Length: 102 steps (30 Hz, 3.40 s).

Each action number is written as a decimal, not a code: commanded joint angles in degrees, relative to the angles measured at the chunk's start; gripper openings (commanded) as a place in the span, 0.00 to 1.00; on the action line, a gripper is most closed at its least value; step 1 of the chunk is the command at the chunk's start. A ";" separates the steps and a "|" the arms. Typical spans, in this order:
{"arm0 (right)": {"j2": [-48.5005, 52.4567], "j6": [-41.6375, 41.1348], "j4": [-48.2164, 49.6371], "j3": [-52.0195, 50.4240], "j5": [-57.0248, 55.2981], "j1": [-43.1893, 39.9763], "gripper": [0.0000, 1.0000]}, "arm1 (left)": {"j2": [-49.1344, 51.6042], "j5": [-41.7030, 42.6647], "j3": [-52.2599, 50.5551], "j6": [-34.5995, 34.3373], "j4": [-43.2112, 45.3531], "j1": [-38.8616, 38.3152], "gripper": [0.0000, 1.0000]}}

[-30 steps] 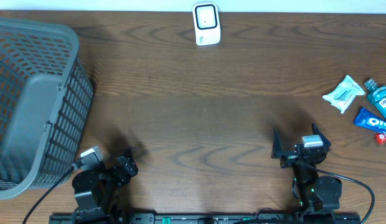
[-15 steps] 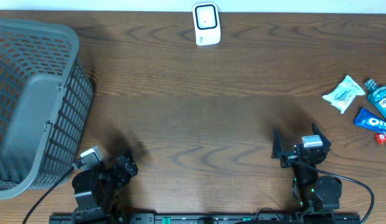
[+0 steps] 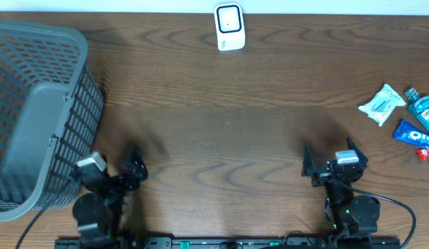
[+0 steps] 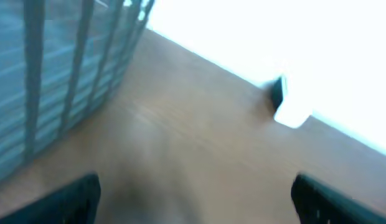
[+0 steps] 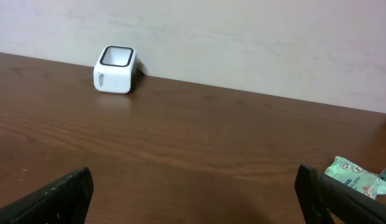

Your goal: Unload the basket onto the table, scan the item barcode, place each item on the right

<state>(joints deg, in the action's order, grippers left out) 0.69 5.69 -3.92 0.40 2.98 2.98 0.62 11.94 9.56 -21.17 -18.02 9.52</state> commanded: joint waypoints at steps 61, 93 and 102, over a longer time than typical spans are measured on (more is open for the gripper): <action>-0.37 0.81 -0.20 -0.09 -0.52 0.44 0.99 | -0.52 -4.98 -9.33 22.86 14.51 -10.99 0.98; -0.37 0.81 -0.20 -0.09 -0.55 0.44 0.99 | -0.39 -4.98 -9.33 22.86 14.51 -10.99 0.98; -0.37 0.81 -0.20 -0.09 -0.55 0.44 0.99 | -0.39 -4.98 -9.33 22.86 14.51 -10.99 0.98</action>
<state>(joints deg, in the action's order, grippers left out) 0.69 5.69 -3.88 0.40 2.83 2.98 0.62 6.04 1.37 0.51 -1.87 -1.26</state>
